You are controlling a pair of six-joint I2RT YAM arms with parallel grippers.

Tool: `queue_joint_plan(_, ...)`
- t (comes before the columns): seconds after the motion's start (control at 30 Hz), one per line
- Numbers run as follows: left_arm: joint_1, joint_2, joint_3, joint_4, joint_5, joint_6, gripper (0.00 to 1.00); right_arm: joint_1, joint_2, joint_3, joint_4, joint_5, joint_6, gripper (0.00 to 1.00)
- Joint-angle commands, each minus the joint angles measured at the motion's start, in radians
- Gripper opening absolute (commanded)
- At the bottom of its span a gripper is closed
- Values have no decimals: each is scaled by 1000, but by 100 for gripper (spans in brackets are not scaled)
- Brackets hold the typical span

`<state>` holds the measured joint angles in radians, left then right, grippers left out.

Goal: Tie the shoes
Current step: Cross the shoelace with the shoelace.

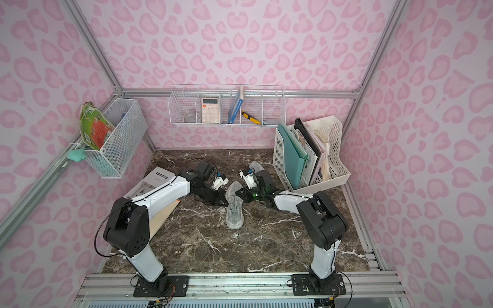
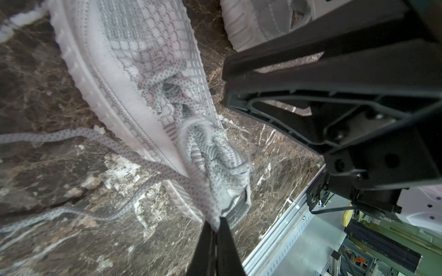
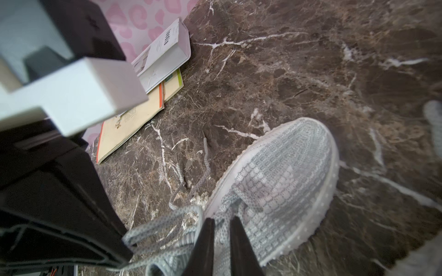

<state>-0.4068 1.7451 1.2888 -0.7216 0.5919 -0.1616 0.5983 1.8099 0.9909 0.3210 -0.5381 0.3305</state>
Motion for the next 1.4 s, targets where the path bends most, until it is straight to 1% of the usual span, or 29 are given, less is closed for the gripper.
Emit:
queue_joint_plan(0.0, 0, -4, 12, -24, 34, 35, 0, -1, -46, -17, -21, 8, -109, 24)
queue_joint_plan(0.07, 0, -1, 19, -25, 37, 61, 0, 1, -80, -37, -18, 7, -151, 27)
queue_joint_plan(0.13, 2, 7, 34, -33, 38, 93, 0, 1, -102, -56, -7, -13, -186, 27)
queue_joint_plan(0.27, 15, 34, 78, -76, 57, 163, 0, 3, -116, -99, 39, -51, -231, 19)
queue_joint_plan(0.37, 23, 34, 81, -81, 85, 205, 0, 3, -113, -131, 104, -72, -241, 15)
queue_joint_plan(0.53, 28, 33, 84, -105, 125, 272, 0, 13, -75, -151, 210, -115, -243, 14)
queue_joint_plan(0.77, 29, 16, 76, -111, 141, 289, 0, 42, -30, -154, 301, -153, -261, 13)
queue_joint_plan(1.03, 30, -2, 69, -111, 150, 293, 0, 46, 0, -152, 317, -155, -266, 11)
queue_joint_plan(1.17, 30, -3, 70, -111, 149, 293, 0, 46, 7, -144, 316, -124, -269, 10)
queue_joint_plan(1.37, 30, -6, 68, -103, 157, 287, 0, 50, 38, -125, 313, -173, -283, 12)
